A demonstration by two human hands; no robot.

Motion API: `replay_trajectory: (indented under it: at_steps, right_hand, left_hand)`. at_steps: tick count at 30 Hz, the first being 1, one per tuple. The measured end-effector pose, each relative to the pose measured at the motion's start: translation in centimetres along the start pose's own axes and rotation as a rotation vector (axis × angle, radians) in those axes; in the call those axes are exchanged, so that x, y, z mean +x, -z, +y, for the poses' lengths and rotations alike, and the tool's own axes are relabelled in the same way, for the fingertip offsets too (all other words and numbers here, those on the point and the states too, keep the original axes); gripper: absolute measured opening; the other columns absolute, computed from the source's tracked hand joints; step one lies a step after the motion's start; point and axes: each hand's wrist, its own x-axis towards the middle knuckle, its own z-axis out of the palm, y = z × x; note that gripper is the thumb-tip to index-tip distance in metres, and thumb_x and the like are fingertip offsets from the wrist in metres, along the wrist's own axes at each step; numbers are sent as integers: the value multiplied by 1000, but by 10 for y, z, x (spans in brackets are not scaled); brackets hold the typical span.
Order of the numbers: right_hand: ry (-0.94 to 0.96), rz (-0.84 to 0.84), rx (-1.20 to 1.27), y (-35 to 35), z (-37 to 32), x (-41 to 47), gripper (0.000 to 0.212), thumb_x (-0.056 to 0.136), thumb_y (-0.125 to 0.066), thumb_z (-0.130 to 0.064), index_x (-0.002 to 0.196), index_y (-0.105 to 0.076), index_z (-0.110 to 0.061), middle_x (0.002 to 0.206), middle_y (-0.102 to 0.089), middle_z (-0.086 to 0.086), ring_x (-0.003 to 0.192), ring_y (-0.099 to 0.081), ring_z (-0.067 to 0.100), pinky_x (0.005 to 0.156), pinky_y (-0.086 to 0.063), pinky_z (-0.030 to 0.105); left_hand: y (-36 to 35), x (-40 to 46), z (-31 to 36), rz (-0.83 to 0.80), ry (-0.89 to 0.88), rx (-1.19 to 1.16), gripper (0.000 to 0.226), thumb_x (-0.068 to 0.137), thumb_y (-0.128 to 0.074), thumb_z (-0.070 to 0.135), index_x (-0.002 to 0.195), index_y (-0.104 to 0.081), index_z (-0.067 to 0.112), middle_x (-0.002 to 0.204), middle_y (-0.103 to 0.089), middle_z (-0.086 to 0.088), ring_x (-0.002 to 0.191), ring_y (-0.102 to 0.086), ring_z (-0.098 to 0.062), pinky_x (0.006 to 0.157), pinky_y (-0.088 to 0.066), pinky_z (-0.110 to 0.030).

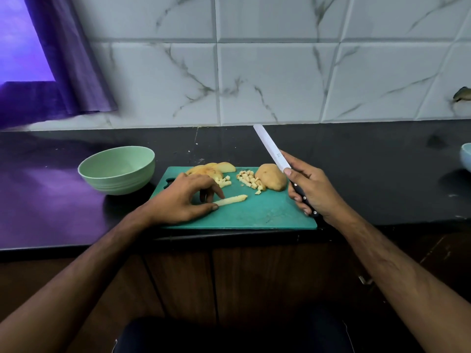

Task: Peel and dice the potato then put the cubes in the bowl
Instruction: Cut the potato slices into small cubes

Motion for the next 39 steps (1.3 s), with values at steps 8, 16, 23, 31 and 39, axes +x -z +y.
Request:
replay_trajectory:
  at_steps: [8, 16, 23, 31, 39]
  right_hand:
    - [-74, -308, -632, -12, -35, -25, 51, 110, -41, -35, 153, -25, -57, 62, -61, 1, 37, -49, 8, 47, -50, 26]
    - [-82, -344, -833, -24, -51, -58, 52, 110, -36, -35, 155, -19, -55, 62, -61, -2, 36, -51, 4, 55, -59, 29]
    - [-47, -324, -988, -28, -52, -71, 51, 110, -29, -40, 155, -13, -57, 67, -59, -8, 38, -54, 1, 58, -54, 21]
    - [-94, -344, -922, -33, -45, -67, 51, 111, -30, -38, 157, -14, -53, 64, -57, -7, 38, -55, 5, 51, -55, 24]
    - [-46, -304, -1110, -43, -43, -72, 51, 111, -23, -39, 158, -6, -52, 80, -44, -11, 66, -45, 5, 55, -36, 23]
  left_hand:
    - [0, 8, 4, -10, -9, -89, 11, 89, -76, 19, 98, -73, 24, 81, -64, 10, 83, -63, -15, 78, -49, -42]
    - [1, 2, 6, -54, -60, -22, 21, 89, -68, 25, 109, -71, 30, 86, -60, 14, 89, -61, -11, 86, -46, -42]
    - [3, 2, 10, -49, -87, -23, 18, 88, -72, 14, 104, -73, 23, 84, -60, 14, 84, -61, -12, 81, -48, -39]
    - [1, 3, 11, -41, -102, -5, 15, 87, -69, 13, 101, -71, 19, 82, -59, 15, 81, -59, -11, 78, -48, -36]
    - [0, 3, 15, -44, -93, 36, 10, 86, -65, 16, 95, -69, 19, 83, -58, 15, 82, -58, -10, 80, -47, -36]
